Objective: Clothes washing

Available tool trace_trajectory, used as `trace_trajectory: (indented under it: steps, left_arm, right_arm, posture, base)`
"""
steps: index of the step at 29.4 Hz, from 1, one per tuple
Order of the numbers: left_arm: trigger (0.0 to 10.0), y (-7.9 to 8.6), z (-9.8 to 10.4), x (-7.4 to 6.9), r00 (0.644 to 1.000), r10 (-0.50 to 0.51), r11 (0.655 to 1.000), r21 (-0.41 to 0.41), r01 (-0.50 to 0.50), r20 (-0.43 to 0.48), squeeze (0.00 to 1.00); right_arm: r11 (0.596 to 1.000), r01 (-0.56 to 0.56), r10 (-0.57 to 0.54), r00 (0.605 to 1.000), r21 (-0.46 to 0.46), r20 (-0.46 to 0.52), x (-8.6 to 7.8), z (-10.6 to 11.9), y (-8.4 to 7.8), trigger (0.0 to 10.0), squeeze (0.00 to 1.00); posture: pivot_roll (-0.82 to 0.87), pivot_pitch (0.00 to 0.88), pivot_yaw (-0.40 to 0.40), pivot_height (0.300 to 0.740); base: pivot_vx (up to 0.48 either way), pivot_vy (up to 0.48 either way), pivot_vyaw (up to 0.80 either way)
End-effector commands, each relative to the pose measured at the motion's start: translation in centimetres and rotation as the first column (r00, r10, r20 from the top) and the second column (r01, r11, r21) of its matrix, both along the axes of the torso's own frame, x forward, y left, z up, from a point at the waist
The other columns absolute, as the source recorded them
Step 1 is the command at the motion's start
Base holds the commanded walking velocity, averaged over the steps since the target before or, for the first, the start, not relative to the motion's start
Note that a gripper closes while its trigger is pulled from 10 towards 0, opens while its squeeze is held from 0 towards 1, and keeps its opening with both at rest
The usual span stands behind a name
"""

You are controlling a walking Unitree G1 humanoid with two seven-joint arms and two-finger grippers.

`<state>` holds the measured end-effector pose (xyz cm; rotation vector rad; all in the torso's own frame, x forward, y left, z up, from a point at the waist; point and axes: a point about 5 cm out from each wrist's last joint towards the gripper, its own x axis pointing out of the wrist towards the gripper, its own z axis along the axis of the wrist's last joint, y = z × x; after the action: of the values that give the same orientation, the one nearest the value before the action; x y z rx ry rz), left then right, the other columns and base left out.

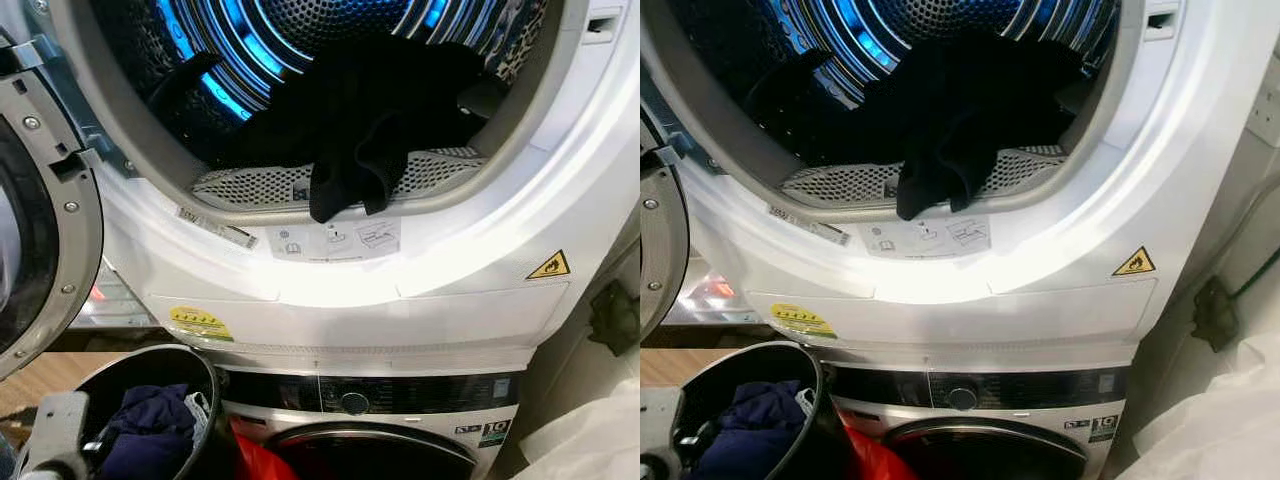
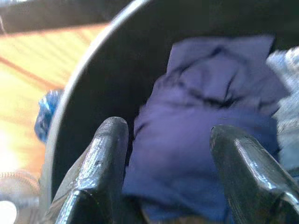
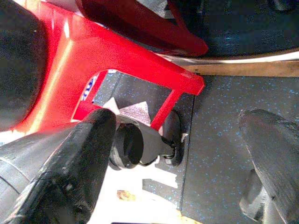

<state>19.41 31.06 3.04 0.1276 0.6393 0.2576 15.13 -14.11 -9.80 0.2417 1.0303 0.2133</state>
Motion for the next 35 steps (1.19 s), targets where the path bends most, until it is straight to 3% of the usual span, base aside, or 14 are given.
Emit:
trace_trajectory:
  steps: [1, 7, 9, 11, 14, 16, 18, 19, 20, 21, 24, 27, 31, 35]
  left_arm:
    - [10.0, 1.1, -0.5, 0.1, 1.0, 0.003, 1.0, 0.011, -0.003, -0.023, 0.0]
    - [10.0, 2.4, -1.6, 1.7, 0.999, 0.025, 0.999, -0.027, -0.026, -0.038, 0.0]
    - [10.0, 1.3, -2.4, 2.5, 0.989, -0.108, 0.99, -0.102, 0.098, -0.096, 0.0]
    - [10.0, 1.0, -2.9, 2.7, 0.98, -0.153, 0.986, -0.09, 0.142, -0.125, 0.0]
    - [10.0, 1.1, -3.6, 2.7, 0.975, -0.144, 0.988, -0.072, 0.134, -0.172, 0.0]
    - [10.0, 0.5, -3.5, 3.8, 0.984, -0.124, 0.983, -0.15, 0.104, -0.129, 0.0]
    - [10.0, 0.2, -3.4, 4.0, 0.985, -0.126, 0.98, -0.17, 0.105, -0.116, 0.0]
    - [10.0, -0.3, -3.4, 4.6, 0.982, -0.16, 0.973, -0.183, 0.14, -0.104, 0.15]
    - [10.0, -0.6, -3.4, 4.8, 0.978, -0.181, 0.97, -0.182, 0.16, -0.104, 0.15]
    - [10.0, -1.2, -3.1, 5.7, 0.973, -0.211, 0.967, -0.165, 0.194, -0.092, 1.0]
    - [10.0, -1.5, -3.0, 6.1, 0.974, -0.212, 0.967, -0.163, 0.196, -0.084, 1.0]
    - [10.0, -2.6, -2.4, 7.6, 0.964, -0.257, 0.962, -0.111, 0.249, -0.07, 1.0]
    - [10.0, -3.5, -2.7, 7.8, 0.962, -0.267, 0.956, -0.142, 0.256, -0.062, 1.0]
    - [10.0, -4.0, -2.8, 8.1, 0.969, -0.242, 0.965, -0.111, 0.236, -0.044, 1.0]
  right_arm:
    - [1.0, -0.008, 0.008, 1.0, 0.009, -0.018, -0.5, -0.2, 0.4, 10.0, 0.0]
    - [1.0, -0.031, 0.031, 0.999, 0.0, -0.023, -0.6, -0.2, 0.2, 10.0, 0.0]
    - [0.999, -0.04, 0.04, 0.999, -0.01, -0.017, -0.2, -0.1, 0.0, 10.0, 0.0]
    - [0.999, -0.039, 0.039, 0.999, -0.011, -0.013, -0.1, 0.0, -0.1, 10.0, 0.0]
    - [0.998, -0.054, 0.054, 0.999, -0.012, -0.005, 0.2, 0.1, 0.0, 10.0, 0.0]
    - [0.998, -0.057, 0.057, 0.998, -0.006, 0.005, 0.7, 0.2, 0.3, 10.0, 0.0]
    - [0.998, -0.059, 0.059, 0.998, -0.005, 0.007, 0.7, 0.3, 0.4, 10.0, 0.0]
    - [0.998, -0.062, 0.062, 0.998, -0.005, 0.008, 0.7, 0.3, 0.4, 10.0, 0.0]
    - [0.998, -0.062, 0.063, 0.998, -0.005, 0.009, 0.8, 0.3, 0.4, 10.0, 0.0]
    - [0.998, -0.061, 0.061, 0.998, -0.007, 0.011, 0.8, 0.3, 0.3, 10.0, 0.0]
    - [0.998, -0.058, 0.058, 0.998, -0.009, 0.012, 0.9, 0.3, 0.1, 10.0, 0.0]
    - [0.999, -0.048, 0.048, 0.999, -0.02, 0.02, 1.0, 0.4, -0.7, 10.0, 0.0]
    - [0.999, -0.036, 0.037, 0.999, -0.034, 0.014, 0.6, 0.3, -1.4, 10.0, 0.0]
    - [0.997, -0.058, 0.058, 0.998, -0.042, 0.008, 0.3, 0.2, -2.1, 10.0, 0.0]
  posture:
    - [0.09, 0.0, 0.149, 0.74]
    - [0.09, 0.0, 0.129, 0.74]
    - [0.1, 0.0, 0.123, 0.74]
    - [0.1, 0.0, 0.124, 0.74]
    - [0.09, 0.0, 0.121, 0.74]
    - [0.09, 0.0, 0.106, 0.74]
    - [0.09, 0.0, 0.103, 0.74]
    - [0.08, 0.0, 0.092, 0.74]
    - [0.08, 0.0, 0.092, 0.74]
    - [0.08, 0.0, 0.088, 0.74]
    - [0.07, 0.0, 0.081, 0.74]
    - [0.06, 0.0, 0.053, 0.74]
    - [0.05, 0.0, 0.031, 0.74]
    - [0.05, 0.0, -0.002, 0.74]
  base:
    - [0.0, 0.0, 0.0]
    - [0.0, 0.0, 0.0]
    - [0.0, 0.0, 0.0]
    - [0.0, 0.0, 0.0]
    - [0.0, 0.0, 0.0]
    - [0.0, 0.0, 0.0]
    - [0.0, 0.0, 0.0]
    - [0.0, 0.0, 0.0]
    - [0.0, 0.0, 0.0]
    - [0.0, 0.0, 0.0]
    - [0.0, 0.0, 0.0]
    - [0.0, 0.0, 0.0]
    - [0.0, 0.0, 0.0]
    - [0.0, 0.0, 0.0]
